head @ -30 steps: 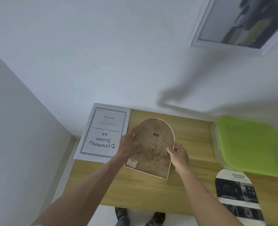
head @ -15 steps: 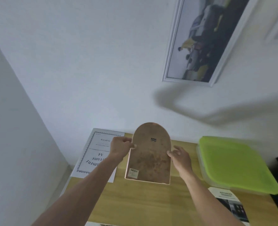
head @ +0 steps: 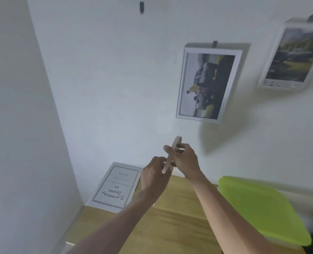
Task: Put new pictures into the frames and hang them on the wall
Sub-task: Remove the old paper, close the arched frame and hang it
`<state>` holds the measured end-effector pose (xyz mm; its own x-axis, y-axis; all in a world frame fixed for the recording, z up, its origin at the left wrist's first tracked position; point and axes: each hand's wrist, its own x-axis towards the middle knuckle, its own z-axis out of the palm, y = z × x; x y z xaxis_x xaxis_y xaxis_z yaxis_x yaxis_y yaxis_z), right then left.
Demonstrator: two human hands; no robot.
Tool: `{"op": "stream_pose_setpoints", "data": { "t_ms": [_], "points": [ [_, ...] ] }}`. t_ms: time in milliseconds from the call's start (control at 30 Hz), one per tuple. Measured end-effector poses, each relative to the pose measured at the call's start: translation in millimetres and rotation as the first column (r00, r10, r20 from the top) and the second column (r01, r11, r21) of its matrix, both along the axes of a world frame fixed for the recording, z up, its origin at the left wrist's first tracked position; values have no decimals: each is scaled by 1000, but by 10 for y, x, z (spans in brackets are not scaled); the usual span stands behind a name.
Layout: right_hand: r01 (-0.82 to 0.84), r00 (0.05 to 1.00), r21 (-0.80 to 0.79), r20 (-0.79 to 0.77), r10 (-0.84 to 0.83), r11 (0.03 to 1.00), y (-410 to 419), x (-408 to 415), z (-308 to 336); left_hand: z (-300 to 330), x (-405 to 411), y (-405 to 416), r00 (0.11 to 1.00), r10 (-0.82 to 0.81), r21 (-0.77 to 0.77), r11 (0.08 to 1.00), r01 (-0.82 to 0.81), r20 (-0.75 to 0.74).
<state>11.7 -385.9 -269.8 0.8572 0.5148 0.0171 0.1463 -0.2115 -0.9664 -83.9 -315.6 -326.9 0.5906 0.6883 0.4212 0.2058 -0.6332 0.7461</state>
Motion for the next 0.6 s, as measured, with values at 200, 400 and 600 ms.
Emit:
{"op": "stream_pose_setpoints", "data": {
  "t_ms": [200, 400, 600],
  "points": [
    [83, 996, 93, 9, -84, 992, -246, 93, 347, 159, -22, -75, 972, -207, 127, 973, 193, 113],
    [53, 999, 173, -9, -52, 984, -339, 337, 835, 601, 34, 629, 992, -72, 151, 987, 56, 99],
    [0, 982, 223, 184, -42, 975, 0, 529, 1338, 1497, 132, 1465, 990, -130, -43, 990, 133, 57]
  ]
}}
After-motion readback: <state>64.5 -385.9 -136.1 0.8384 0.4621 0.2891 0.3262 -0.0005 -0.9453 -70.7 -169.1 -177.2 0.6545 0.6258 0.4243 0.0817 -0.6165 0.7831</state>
